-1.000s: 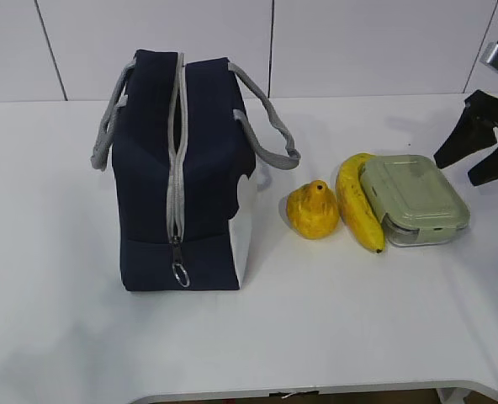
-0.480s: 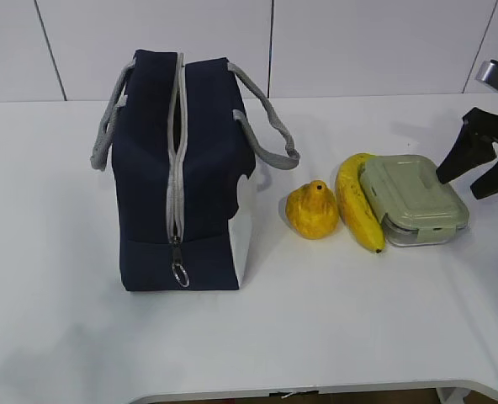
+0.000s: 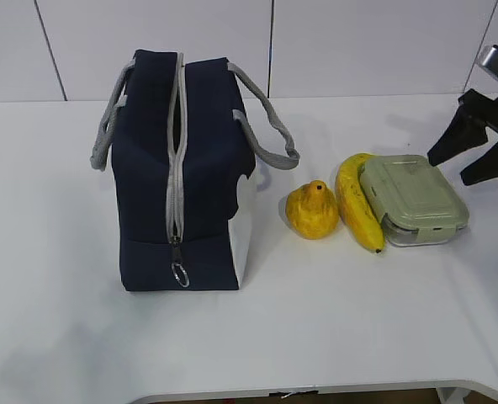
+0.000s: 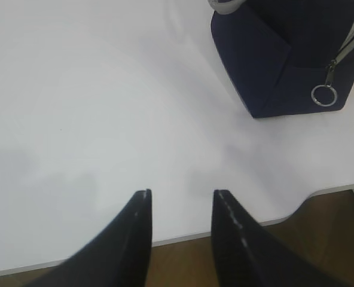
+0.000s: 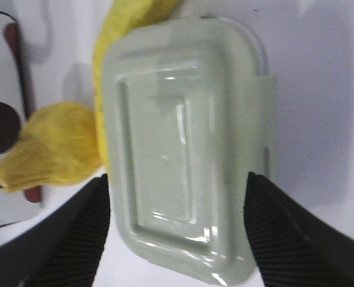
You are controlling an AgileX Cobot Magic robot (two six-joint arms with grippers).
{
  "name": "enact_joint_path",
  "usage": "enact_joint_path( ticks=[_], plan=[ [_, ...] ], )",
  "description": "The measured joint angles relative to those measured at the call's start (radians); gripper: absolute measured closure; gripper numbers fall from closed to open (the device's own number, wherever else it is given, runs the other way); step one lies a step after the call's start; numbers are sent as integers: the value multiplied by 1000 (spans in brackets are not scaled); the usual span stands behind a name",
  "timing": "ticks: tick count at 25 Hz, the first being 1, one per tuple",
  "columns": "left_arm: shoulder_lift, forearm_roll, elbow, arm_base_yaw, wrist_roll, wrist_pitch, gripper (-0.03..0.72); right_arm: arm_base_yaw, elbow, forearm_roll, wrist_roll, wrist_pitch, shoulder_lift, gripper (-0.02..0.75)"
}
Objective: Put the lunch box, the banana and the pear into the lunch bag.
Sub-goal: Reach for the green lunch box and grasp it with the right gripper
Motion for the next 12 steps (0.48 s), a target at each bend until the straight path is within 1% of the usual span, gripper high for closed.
enact_joint_path(
  ticks=[2,12],
  plan=[
    [0,0,0,0,0,0,449,0,-2,-36,0,0,0,177],
    [0,0,0,0,0,0,449,0,-2,-79,-20,0,0,182]
  ],
)
